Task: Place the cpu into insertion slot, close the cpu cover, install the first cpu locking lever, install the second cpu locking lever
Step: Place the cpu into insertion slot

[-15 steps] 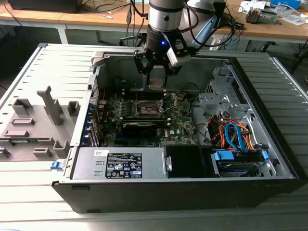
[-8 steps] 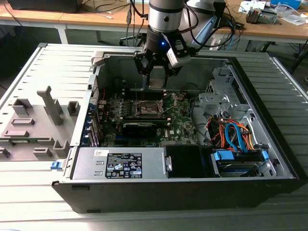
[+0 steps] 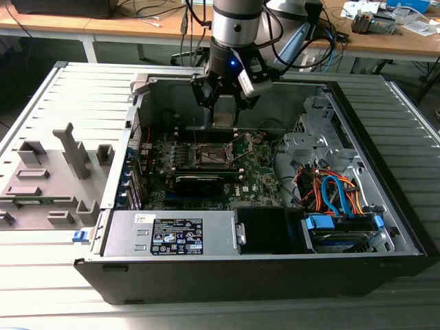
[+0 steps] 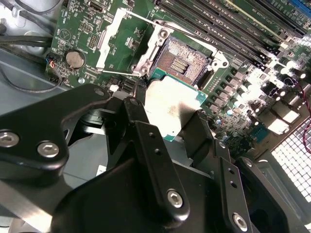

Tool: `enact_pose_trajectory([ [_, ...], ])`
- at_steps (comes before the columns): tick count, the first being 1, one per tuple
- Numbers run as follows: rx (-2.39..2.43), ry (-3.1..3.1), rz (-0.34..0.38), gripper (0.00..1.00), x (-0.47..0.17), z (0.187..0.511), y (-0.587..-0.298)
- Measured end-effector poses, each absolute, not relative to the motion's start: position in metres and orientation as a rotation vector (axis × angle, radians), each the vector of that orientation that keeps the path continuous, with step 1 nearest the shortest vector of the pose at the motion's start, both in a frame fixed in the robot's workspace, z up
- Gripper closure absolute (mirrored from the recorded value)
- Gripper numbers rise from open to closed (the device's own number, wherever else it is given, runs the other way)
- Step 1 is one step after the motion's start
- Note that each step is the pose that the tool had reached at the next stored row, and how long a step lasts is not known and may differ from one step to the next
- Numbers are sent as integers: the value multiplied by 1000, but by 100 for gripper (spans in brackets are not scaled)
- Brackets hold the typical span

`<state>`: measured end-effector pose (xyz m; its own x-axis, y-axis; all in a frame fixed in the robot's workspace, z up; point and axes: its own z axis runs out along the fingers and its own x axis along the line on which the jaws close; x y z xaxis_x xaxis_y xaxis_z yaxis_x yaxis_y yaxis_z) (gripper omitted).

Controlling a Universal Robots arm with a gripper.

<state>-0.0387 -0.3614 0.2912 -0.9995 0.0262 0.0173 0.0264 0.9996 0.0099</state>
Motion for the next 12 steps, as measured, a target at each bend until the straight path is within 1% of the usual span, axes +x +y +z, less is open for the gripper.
enact_pose_trajectory([
  [12,-41,-3124,-10,45,-39,289,-362],
])
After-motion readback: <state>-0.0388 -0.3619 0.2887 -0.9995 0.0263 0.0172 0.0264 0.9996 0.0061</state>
